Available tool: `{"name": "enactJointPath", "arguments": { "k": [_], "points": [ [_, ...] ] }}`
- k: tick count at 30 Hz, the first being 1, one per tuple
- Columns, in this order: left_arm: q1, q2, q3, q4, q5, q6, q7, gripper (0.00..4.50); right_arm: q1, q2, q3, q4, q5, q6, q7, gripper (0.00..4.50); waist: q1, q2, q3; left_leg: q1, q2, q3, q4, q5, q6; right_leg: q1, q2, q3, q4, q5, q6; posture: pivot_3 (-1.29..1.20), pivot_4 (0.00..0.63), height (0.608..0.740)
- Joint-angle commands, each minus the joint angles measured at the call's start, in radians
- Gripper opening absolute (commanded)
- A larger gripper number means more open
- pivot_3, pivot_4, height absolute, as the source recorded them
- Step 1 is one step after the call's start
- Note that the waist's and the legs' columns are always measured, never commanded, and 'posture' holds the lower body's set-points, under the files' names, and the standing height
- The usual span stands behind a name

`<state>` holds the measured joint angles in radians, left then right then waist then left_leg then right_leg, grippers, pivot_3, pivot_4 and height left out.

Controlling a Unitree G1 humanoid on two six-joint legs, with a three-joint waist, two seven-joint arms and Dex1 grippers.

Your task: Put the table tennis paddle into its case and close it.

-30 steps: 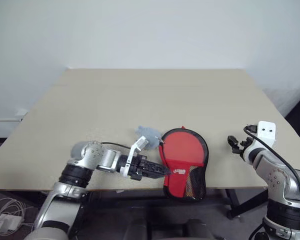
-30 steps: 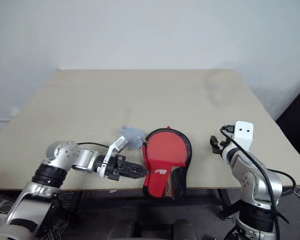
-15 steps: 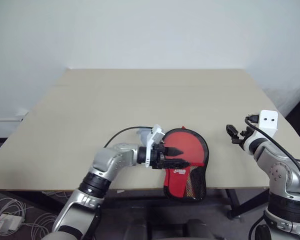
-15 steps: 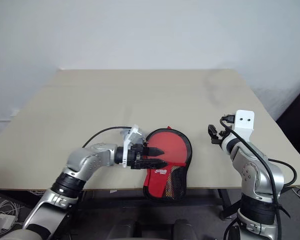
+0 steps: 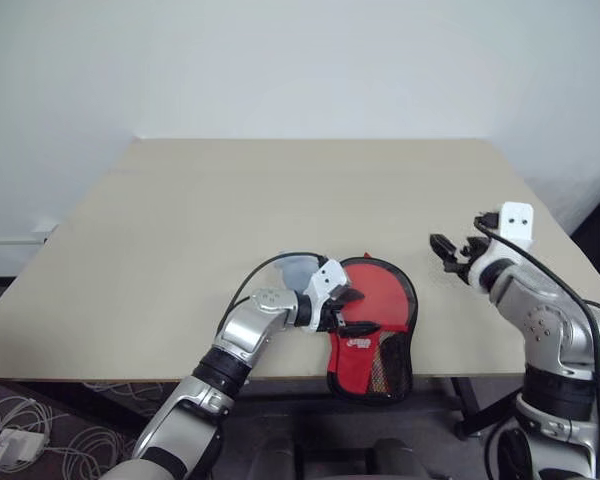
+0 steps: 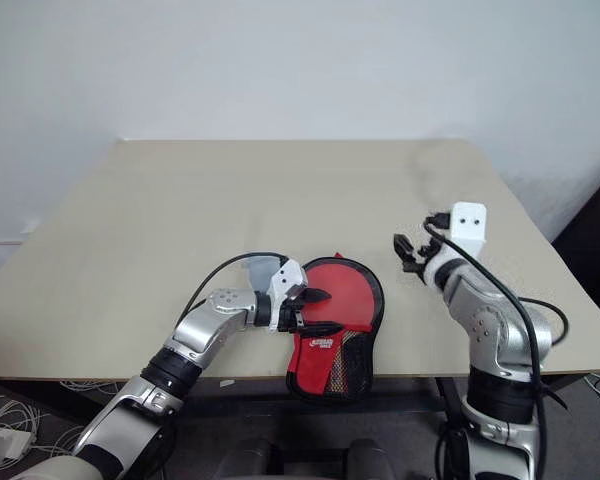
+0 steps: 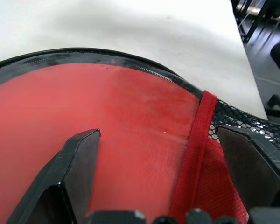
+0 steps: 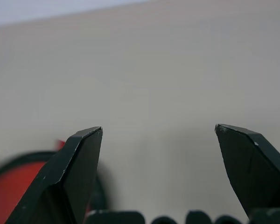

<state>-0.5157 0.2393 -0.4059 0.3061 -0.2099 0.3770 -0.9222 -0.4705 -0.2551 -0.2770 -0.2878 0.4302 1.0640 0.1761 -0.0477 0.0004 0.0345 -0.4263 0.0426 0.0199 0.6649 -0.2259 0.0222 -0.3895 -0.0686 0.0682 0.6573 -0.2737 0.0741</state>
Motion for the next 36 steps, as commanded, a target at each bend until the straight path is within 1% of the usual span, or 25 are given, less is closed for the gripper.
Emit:
{"name": "enactJointPath", "arguments": {
  "k": [1,4,7,10,14,19,23,27,36],
  "points": [
    [0.025,0.011,-0.044,0.05,0.064,0.005,-0.008,4.19,-0.143,-0.006,0.072,0.092,0.046,-0.007,0.094,4.2,0.0,0.0,0.0,0.0,0.0,0.0,0.0,0.0,0.0,0.0,0.0,0.0,0.0,0.0,0.0,0.0,0.0,0.728],
    [0.024,0.014,-0.063,0.038,0.07,0.056,-0.045,4.19,-0.283,-0.001,0.14,0.247,0.064,0.008,0.183,4.2,-0.001,0.001,-0.001,0.001,0.0,0.0,0.0,0.0,0.0,0.0,0.0,0.0,0.0,0.0,0.0,0.0,0.0,0.728],
    [0.03,0.024,-0.07,0.014,0.072,0.098,-0.065,4.19,-0.363,0.01,0.177,0.372,0.069,0.004,0.243,4.2,0.001,0.0,-0.002,0.001,0.0,-0.001,0.0,0.0,0.0,0.001,0.0,-0.001,0.0,0.0,0.0,0.0,0.0,0.728],
    [0.049,0.054,-0.069,-0.031,0.064,0.155,-0.088,4.19,-0.424,0.029,0.241,0.518,0.046,-0.039,0.312,4.2,-0.002,0.0,-0.002,0.001,0.0,-0.001,0.0,0.0,0.0,0.001,0.0,-0.001,0.0,0.0,0.0,0.0,0.0,0.728],
    [0.081,0.086,-0.072,-0.072,0.063,0.204,-0.105,4.19,-0.473,0.063,0.315,0.667,0.017,-0.093,0.402,4.2,-0.004,0.0,-0.003,0.002,0.0,-0.001,-0.001,0.0,0.0,0.001,0.0,-0.001,0.0,0.0,0.0,0.0,0.0,0.728],
    [0.113,0.071,-0.062,-0.104,0.049,0.244,-0.085,4.19,-0.541,0.118,0.388,0.855,-0.043,-0.17,0.482,4.2,-0.004,0.001,-0.003,0.003,0.001,-0.001,-0.001,0.0,0.0,0.002,0.001,-0.001,0.001,0.0,0.0,0.0,0.0,0.728],
    [0.139,0.067,-0.087,-0.11,0.08,0.218,-0.066,4.19,-0.585,0.149,0.434,0.977,-0.089,-0.213,0.553,4.2,-0.003,0.0,-0.004,0.004,0.0,-0.001,-0.001,0.0,0.0,0.003,0.0,-0.001,0.0,0.0,0.0,0.0,0.0,0.728],
    [0.155,0.063,-0.079,-0.127,0.07,0.232,-0.056,4.19,-0.613,0.165,0.468,1.061,-0.124,-0.226,0.637,4.2,-0.003,0.0,-0.004,0.016,0.0,0.0,-0.005,-0.001,-0.001,0.014,0.0,-0.002,-0.003,0.0,0.0,0.0,0.0,0.728],
    [0.166,0.068,-0.062,-0.144,0.071,0.241,-0.023,4.19,-0.635,0.206,0.518,1.186,-0.232,-0.262,0.692,4.2,-0.004,-0.001,-0.014,0.017,0.001,-0.001,-0.005,-0.001,-0.002,0.014,0.0,-0.002,-0.003,-0.001,0.0,0.0,0.0,0.728]
  ]
}}
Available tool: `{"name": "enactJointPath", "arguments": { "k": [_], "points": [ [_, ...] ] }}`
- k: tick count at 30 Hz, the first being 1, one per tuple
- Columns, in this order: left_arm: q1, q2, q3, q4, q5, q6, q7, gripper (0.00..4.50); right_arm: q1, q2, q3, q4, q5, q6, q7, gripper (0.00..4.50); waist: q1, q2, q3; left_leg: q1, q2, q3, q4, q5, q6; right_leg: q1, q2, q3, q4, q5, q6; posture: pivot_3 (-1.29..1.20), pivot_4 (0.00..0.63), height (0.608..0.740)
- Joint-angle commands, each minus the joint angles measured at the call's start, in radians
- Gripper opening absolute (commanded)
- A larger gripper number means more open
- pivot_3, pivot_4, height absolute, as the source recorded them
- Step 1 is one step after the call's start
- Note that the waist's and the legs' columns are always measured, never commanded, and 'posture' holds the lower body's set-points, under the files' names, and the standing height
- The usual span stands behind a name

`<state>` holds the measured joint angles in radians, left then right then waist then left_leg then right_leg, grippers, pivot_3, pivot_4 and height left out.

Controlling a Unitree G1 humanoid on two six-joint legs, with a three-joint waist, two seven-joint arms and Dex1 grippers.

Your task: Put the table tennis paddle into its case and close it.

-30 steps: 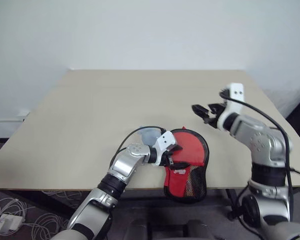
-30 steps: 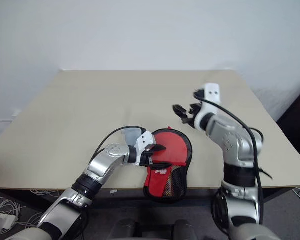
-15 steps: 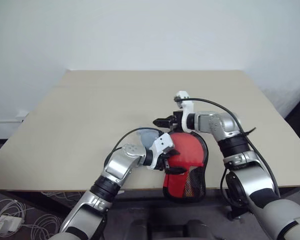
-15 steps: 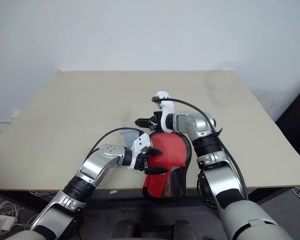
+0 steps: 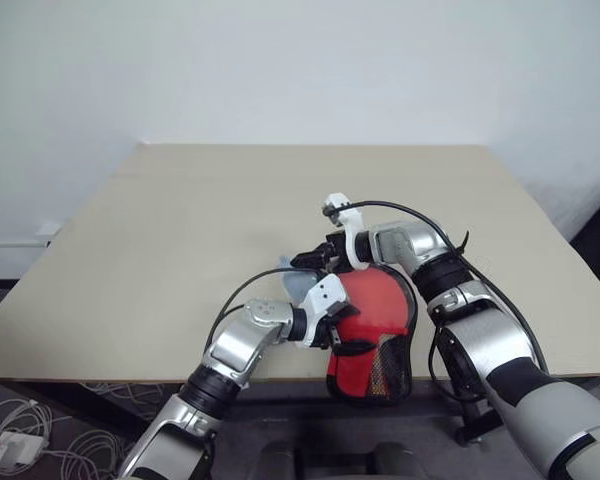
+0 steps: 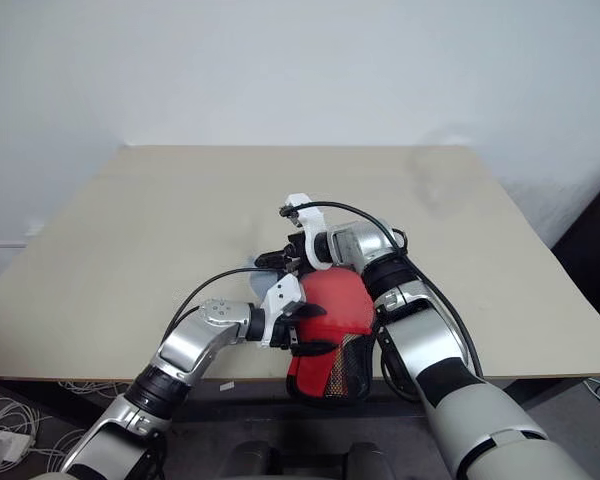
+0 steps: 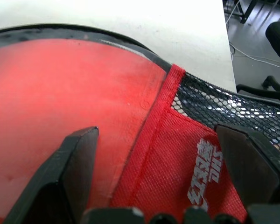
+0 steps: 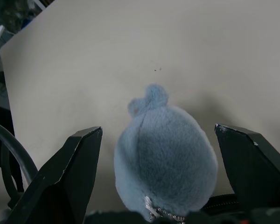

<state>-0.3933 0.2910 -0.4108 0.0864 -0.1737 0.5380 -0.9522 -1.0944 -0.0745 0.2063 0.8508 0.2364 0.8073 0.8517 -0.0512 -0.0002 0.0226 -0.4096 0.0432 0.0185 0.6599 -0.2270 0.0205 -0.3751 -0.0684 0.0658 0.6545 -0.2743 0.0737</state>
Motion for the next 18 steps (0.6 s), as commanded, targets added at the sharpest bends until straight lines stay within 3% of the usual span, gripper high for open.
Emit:
{"name": "enactJointPath", "arguments": {
  "k": [1,6,13,18],
  "points": [
    [0.043,0.016,-0.057,0.077,0.036,0.078,0.01,4.19,-0.013,0.029,0.038,0.062,-0.049,-0.009,0.022,4.2,0.0,-0.001,-0.005,0.0,0.0,0.0,0.0,0.0,0.0,0.0,0.0,0.0,0.0,0.0,0.0,0.0,0.0,0.728],
    [0.043,0.019,-0.052,0.077,0.039,0.049,0.017,4.19,-0.024,0.051,0.034,0.119,-0.081,-0.013,0.05,4.2,-0.001,-0.001,-0.016,0.002,0.0,-0.001,-0.001,-0.001,-0.001,0.0,0.0,-0.001,0.0,-0.001,-0.001,0.0,0.0,0.728],
    [0.051,0.041,-0.035,0.066,0.028,-0.032,-0.017,4.19,-0.088,0.046,-0.112,0.213,-0.048,-0.052,-0.008,4.2,-0.003,-0.001,-0.017,0.005,0.001,0.0,-0.002,-0.002,-0.003,0.001,0.0,0.0,0.001,-0.003,-0.002,0.0,0.0,0.728],
    [0.05,0.042,-0.038,0.073,0.034,-0.043,-0.022,4.19,-0.103,0.06,-0.122,0.268,-0.072,-0.1,-0.023,4.2,-0.003,-0.001,-0.016,0.003,0.001,0.0,-0.002,-0.002,-0.003,0.0,0.0,0.0,0.002,-0.003,-0.003,0.0,0.0,0.728]
  ]
}}
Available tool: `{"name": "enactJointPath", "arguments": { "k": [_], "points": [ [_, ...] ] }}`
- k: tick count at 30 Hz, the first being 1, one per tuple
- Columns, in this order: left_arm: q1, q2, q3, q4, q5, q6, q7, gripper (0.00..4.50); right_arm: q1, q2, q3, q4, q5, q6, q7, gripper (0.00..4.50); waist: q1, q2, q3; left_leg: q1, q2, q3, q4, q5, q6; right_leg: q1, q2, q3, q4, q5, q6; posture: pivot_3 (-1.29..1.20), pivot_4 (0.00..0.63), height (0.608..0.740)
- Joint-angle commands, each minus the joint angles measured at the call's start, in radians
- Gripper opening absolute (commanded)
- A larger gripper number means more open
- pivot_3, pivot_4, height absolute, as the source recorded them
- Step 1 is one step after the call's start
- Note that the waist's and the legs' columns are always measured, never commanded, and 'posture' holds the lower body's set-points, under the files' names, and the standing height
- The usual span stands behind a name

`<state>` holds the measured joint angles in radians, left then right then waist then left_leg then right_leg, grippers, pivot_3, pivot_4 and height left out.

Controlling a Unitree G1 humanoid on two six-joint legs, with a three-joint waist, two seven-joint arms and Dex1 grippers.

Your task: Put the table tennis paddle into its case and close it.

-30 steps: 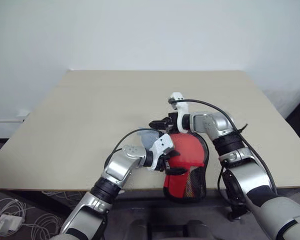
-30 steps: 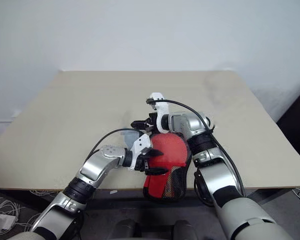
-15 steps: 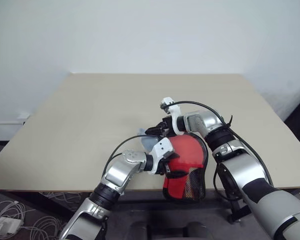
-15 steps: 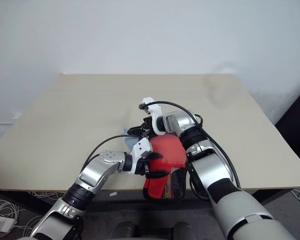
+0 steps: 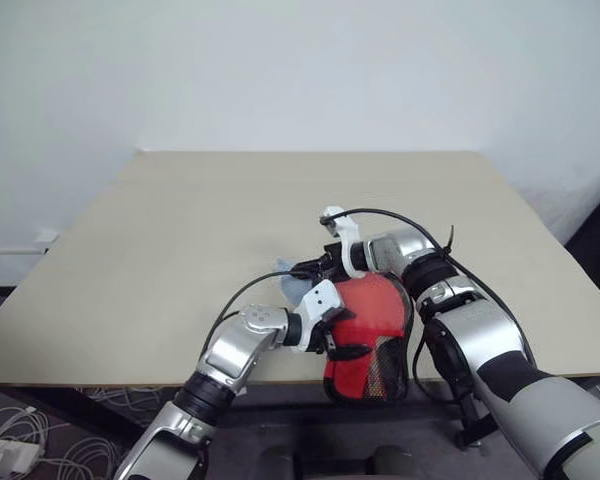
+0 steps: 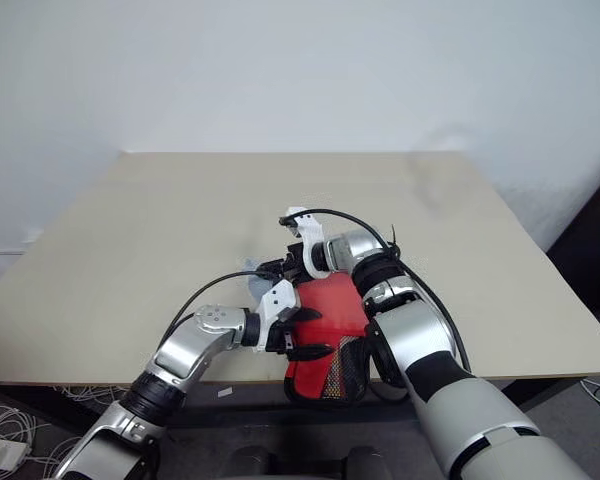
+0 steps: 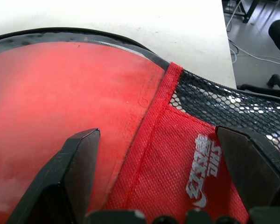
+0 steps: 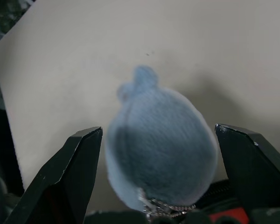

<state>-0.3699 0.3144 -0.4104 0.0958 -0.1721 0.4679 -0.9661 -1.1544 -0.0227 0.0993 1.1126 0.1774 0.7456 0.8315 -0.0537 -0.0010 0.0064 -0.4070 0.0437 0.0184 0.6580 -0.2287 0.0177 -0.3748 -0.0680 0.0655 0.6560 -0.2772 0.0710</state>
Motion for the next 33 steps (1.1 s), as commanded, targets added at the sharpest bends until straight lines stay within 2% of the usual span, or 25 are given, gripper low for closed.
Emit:
{"name": "enactJointPath", "arguments": {
  "k": [1,11,15,21,24,26,33],
  "points": [
    [0.027,0.018,-0.038,0.063,0.032,0.027,-0.008,4.19,-0.041,0.014,-0.016,0.018,-0.018,-0.048,-0.012,4.2,0.0,0.0,0.0,0.0,0.0,0.0,0.0,0.0,0.0,0.0,0.0,0.0,0.0,0.0,0.0,0.0,0.0,0.728],
    [0.024,0.009,-0.028,0.079,0.03,0.028,0.002,4.19,-0.035,0.062,0.001,0.038,-0.061,-0.063,0.033,4.2,0.0,0.0,0.0,0.0,0.0,0.0,0.0,0.0,0.0,0.0,0.0,0.0,0.0,0.0,0.0,0.0,0.0,0.728],
    [0.018,0.007,-0.026,0.088,0.034,0.035,0.009,4.23,-0.036,0.063,-0.023,0.037,-0.064,-0.111,-0.011,3.33,0.0,0.0,0.0,0.0,0.0,-0.001,0.0,0.0,0.0,0.0,0.0,0.0,0.0,0.0,0.0,0.0,0.0,0.728],
    [0.008,0.007,-0.026,0.101,0.034,0.052,0.007,4.23,-0.043,0.066,-0.12,0.03,-0.014,-0.202,-0.123,1.3,0.001,0.0,0.0,-0.001,0.0,-0.001,0.0,0.0,0.0,0.0,0.0,-0.001,0.0,0.0,0.0,0.0,0.0,0.728],
    [0.003,0.009,-0.03,0.105,0.037,0.062,0.006,4.23,-0.05,0.071,-0.182,0.056,0.0,-0.24,-0.231,0.57,0.0,0.0,0.0,-0.001,0.0,-0.001,0.0,0.0,0.0,0.0,0.0,0.0,0.0,0.0,0.0,0.0,0.0,0.728],
    [0.002,0.008,-0.031,0.108,0.037,0.066,0.007,4.23,-0.046,0.073,-0.217,0.076,0.005,-0.275,-0.3,0.35,0.0,0.0,0.001,-0.001,0.0,-0.001,0.0,0.0,0.0,-0.001,0.0,0.0,0.0,0.0,0.0,0.0,0.0,0.728],
    [0.001,0.012,-0.026,0.109,0.036,0.074,0.011,4.23,-0.029,0.089,-0.261,0.107,-0.01,-0.407,-0.444,0.33,0.0,0.001,0.001,-0.001,0.0,-0.001,0.0,0.0,0.0,0.0,0.0,0.0,0.0,0.0,0.0,0.0,0.0,0.728]
  ]
}}
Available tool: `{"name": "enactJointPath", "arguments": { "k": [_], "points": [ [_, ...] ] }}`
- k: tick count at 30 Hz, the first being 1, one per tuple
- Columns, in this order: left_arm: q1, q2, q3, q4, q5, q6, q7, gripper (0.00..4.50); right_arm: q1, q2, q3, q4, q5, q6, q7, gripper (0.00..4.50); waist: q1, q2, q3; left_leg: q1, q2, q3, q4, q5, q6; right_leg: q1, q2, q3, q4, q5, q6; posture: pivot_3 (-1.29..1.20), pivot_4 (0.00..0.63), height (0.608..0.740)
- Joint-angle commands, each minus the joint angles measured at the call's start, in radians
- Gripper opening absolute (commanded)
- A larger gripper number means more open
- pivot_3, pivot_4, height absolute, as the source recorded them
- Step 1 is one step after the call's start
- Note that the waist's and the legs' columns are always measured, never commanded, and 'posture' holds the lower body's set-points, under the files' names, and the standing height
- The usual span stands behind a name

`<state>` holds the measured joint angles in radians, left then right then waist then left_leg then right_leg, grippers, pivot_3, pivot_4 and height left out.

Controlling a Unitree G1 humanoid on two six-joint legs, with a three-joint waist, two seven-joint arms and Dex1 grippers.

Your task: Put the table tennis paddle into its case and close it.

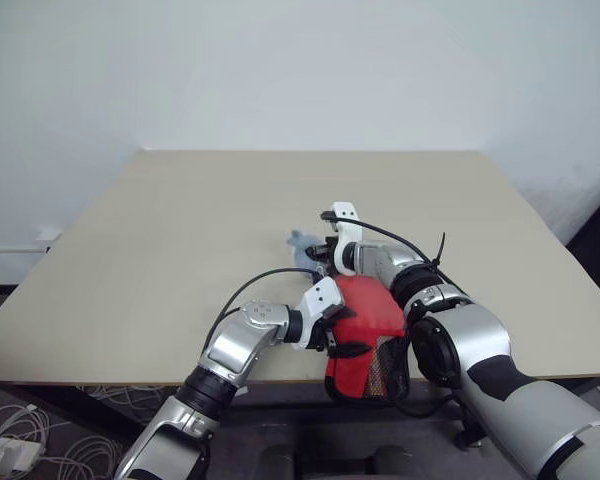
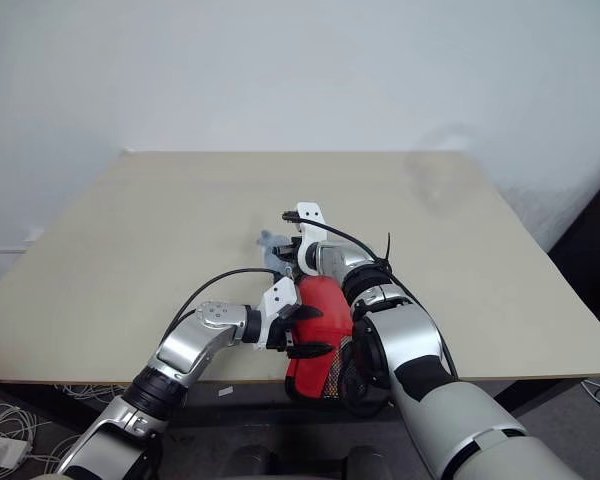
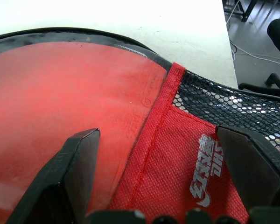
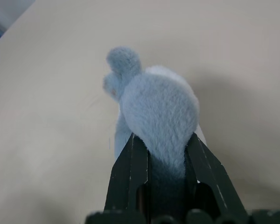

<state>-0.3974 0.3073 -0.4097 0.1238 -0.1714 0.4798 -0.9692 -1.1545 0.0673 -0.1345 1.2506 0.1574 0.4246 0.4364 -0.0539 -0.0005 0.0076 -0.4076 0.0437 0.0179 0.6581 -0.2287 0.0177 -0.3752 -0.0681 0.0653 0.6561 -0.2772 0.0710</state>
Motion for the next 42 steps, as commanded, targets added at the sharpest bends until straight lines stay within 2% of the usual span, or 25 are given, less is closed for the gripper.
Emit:
{"name": "enactJointPath", "arguments": {
  "k": [1,8,15,21,28,32,34,39,42],
  "points": [
    [0.029,0.021,-0.025,0.08,0.035,0.064,0.016,4.23,-0.029,0.0,-0.028,-0.025,0.006,-0.101,-0.065,0.33,0.0,0.0,0.0,0.0,0.0,0.0,0.0,0.0,0.0,0.0,0.0,0.0,0.0,0.0,0.0,0.0,0.0,0.728],
    [0.034,0.034,-0.002,0.069,0.036,0.074,0.035,4.23,-0.038,-0.017,-0.075,0.007,0.02,-0.203,-0.172,0.33,0.0,0.0,0.001,0.0,0.0,0.0,0.0,0.0,0.0,0.0,0.0,0.0,0.0,0.0,0.0,0.0,0.0,0.728],
    [0.031,0.039,0.015,0.07,0.033,0.079,0.048,4.23,-0.033,-0.094,-0.182,0.043,0.056,-0.263,-0.331,0.33,0.001,0.001,0.003,0.0,0.0,0.0,0.0,0.0,0.0,0.0,0.0,0.0,0.0,0.0,0.0,0.0,0.0,0.728],
    [0.023,0.036,0.019,0.074,0.033,0.084,0.053,4.23,-0.009,-0.164,-0.243,0.028,0.083,-0.298,-0.373,0.33,0.002,0.004,0.006,-0.001,0.0,0.0,0.0,0.0,0.0,0.0,0.0,0.0,0.0,0.0,0.0,0.0,0.0,0.728],
    [0.001,0.026,0.009,0.102,0.035,0.083,0.044,4.23,0.11,-0.239,-0.286,-0.073,0.119,-0.315,-0.4,0.33,0.001,0.005,0.007,-0.001,0.0,0.0,0.0,0.0,0.001,0.001,0.0,0.0,-0.001,0.0,0.0,0.0,0.0,0.728],
    [-0.028,0.023,-0.018,0.135,0.048,0.058,0.019,4.23,0.266,-0.236,-0.273,-0.332,0.134,-0.242,-0.416,0.32,0.009,0.006,0.007,-0.001,-0.002,-0.002,0.0,0.001,0.002,0.002,0.0,0.001,-0.002,-0.001,0.001,0.0,0.0,0.728],
    [-0.046,0.019,-0.033,0.157,0.054,0.044,0.003,4.23,0.419,-0.213,-0.247,-0.61,0.145,-0.14,-0.429,0.32,0.017,0.006,0.007,-0.003,-0.004,-0.004,0.001,0.002,0.003,0.002,-0.001,0.002,-0.004,-0.001,0.002,0.0,0.0,0.728],
    [-0.074,0.007,-0.055,0.201,0.059,0.021,-0.022,4.23,0.697,-0.17,-0.251,-1.117,0.214,0.095,-0.51,0.32,0.033,0.007,0.007,-0.004,-0.006,-0.004,0.0,0.002,0.003,0.001,-0.001,0.005,-0.004,-0.002,0.003,0.0,0.0,0.728],
    [-0.089,-0.002,-0.063,0.227,0.062,0.01,-0.038,4.23,0.798,-0.14,-0.27,-1.282,0.244,0.169,-0.572,0.32,0.033,0.007,0.007,-0.004,-0.006,-0.004,0.0,0.002,0.003,0.001,-0.001,0.004,-0.005,-0.003,0.003,0.0,0.0,0.728]
  ]
}}
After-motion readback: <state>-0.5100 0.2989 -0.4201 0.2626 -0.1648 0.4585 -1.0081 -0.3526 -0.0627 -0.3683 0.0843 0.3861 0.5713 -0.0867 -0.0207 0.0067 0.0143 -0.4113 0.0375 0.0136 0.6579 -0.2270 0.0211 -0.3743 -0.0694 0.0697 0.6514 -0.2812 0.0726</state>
